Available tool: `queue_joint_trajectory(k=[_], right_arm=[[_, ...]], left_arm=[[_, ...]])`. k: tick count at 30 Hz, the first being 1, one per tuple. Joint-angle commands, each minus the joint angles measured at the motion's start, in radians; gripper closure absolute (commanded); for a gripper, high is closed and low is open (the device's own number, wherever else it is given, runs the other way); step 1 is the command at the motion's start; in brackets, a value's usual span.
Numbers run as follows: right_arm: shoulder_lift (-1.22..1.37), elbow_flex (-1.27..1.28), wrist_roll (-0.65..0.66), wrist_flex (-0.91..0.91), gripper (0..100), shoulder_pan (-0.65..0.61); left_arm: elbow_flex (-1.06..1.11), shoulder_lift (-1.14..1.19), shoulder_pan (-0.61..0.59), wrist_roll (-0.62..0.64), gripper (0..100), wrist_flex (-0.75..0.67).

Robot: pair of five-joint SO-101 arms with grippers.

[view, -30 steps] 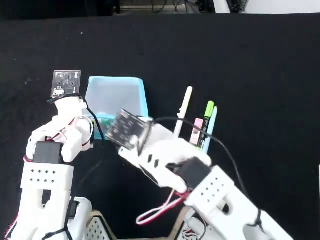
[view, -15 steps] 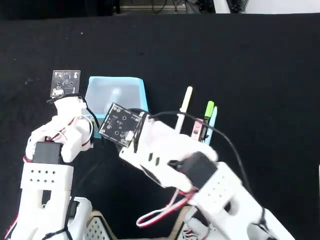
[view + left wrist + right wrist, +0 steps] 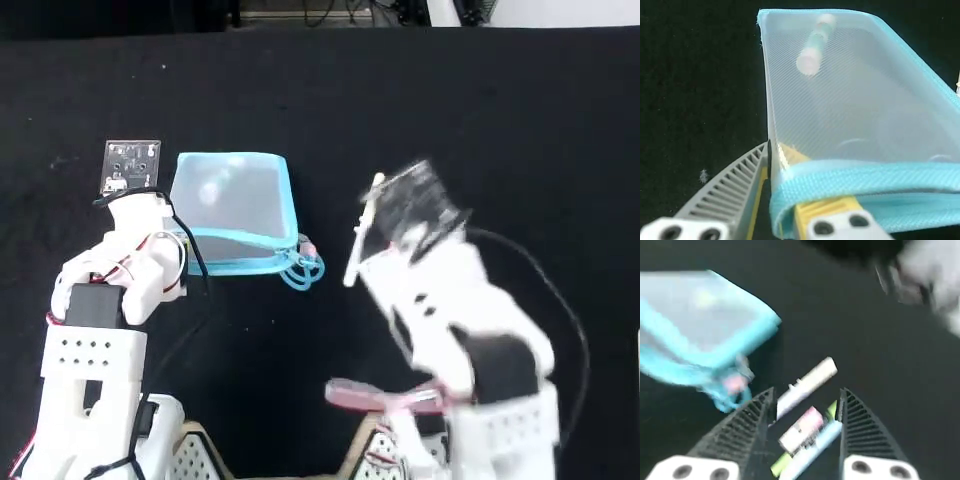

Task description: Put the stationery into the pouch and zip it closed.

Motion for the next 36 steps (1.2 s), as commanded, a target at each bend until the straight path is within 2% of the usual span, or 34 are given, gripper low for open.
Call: queue_joint_trajectory(k=[1, 6, 10, 16, 21, 28, 36], right_arm=[[0.157, 0.062, -0.068, -0.069, 82.2, 0.222], [0.479, 0.088, -0.130, -0.135, 81.9, 0.334], [0.671, 0.045, -0.195, -0.160, 81.9, 0.358], [0.862, -0.090, -0.284, -0.161, 81.9, 0.184], [1.033, -0.214, -0.414, -0.163, 81.9, 0.081], [1.233, -0.321, -0.457, -0.163, 82.1, 0.072], [1.302, -0.387, -0.465, -0.196, 82.1, 0.071]], left_arm=[[-0.019, 0.003, -0.007, 0.011, 97, 0.003], [-0.019, 0.003, -0.007, 0.011, 97, 0.003], [-0.019, 0.000, -0.007, 0.011, 97, 0.003], [-0.019, 0.000, -0.007, 0.011, 97, 0.003], [-0.019, -0.005, -0.007, 0.011, 97, 0.003], [-0.019, -0.006, -0.001, 0.011, 97, 0.003], [-0.019, -0.005, -0.002, 0.011, 97, 0.003]])
